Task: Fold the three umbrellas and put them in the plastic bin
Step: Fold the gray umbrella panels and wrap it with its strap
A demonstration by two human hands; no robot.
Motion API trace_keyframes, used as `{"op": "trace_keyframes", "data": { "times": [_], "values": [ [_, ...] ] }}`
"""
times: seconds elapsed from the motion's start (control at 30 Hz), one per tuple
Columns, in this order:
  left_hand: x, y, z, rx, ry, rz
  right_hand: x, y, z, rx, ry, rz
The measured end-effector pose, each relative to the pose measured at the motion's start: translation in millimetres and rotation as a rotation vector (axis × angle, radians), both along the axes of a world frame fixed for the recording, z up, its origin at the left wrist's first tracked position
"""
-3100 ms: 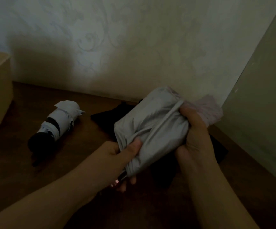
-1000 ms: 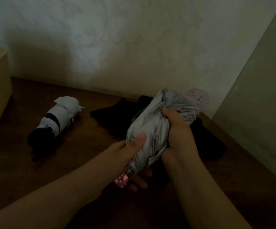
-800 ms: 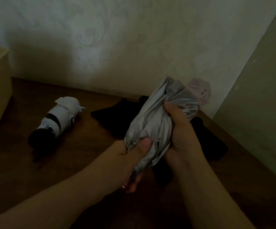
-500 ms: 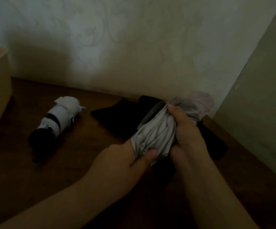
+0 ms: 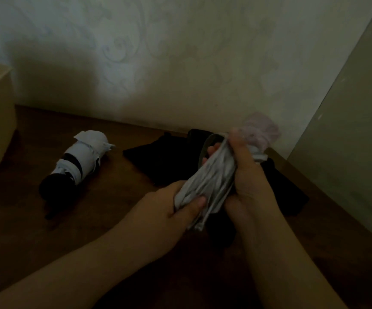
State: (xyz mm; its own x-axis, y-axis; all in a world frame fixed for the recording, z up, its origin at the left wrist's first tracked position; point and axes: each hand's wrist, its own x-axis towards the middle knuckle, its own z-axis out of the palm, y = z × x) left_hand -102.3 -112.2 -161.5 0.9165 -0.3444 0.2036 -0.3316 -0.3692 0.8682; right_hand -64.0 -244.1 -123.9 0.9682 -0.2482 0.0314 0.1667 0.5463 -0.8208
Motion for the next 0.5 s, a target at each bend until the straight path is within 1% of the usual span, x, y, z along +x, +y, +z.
{"op": "trace_keyframes", "data": {
  "times": [0.07,0.1,0.13,0.17,0.27,0.33,0.4,0.5],
  "values": [
    [0.8,0.1,-5.1,0.189,-0.186,0.065,1.7,-3.2,-1.1,-0.002,0.03,-0.034],
    [0.4,-0.9,-6.8,0.232,-0.249,0.084,1.7,-4.3,-0.9,-0.009,0.053,-0.035],
    [-1.0,-2.0,-7.4,0.245,-0.27,0.081,1.7,-5.8,-0.8,-0.014,0.068,-0.038],
    [-2.8,-2.5,-7.0,0.217,-0.244,0.056,1.8,-7.3,-0.8,-0.012,0.074,-0.04],
    [-6.4,-1.5,-0.8,0.044,-0.009,-0.059,1.1,-8.5,-1.7,-0.03,0.1,-0.028],
    [-4.1,0.0,0.5,-0.037,0.11,-0.118,0.7,-6.4,-4.3,-0.042,0.109,-0.013],
    [-1.9,0.1,-0.8,-0.117,0.154,-0.165,1.1,-4.3,-6.6,-0.046,0.11,-0.001],
    [-4.0,-2.3,0.4,-0.197,0.131,-0.202,1.9,-1.4,-7.5,-0.037,0.093,0.017]
  ]
}}
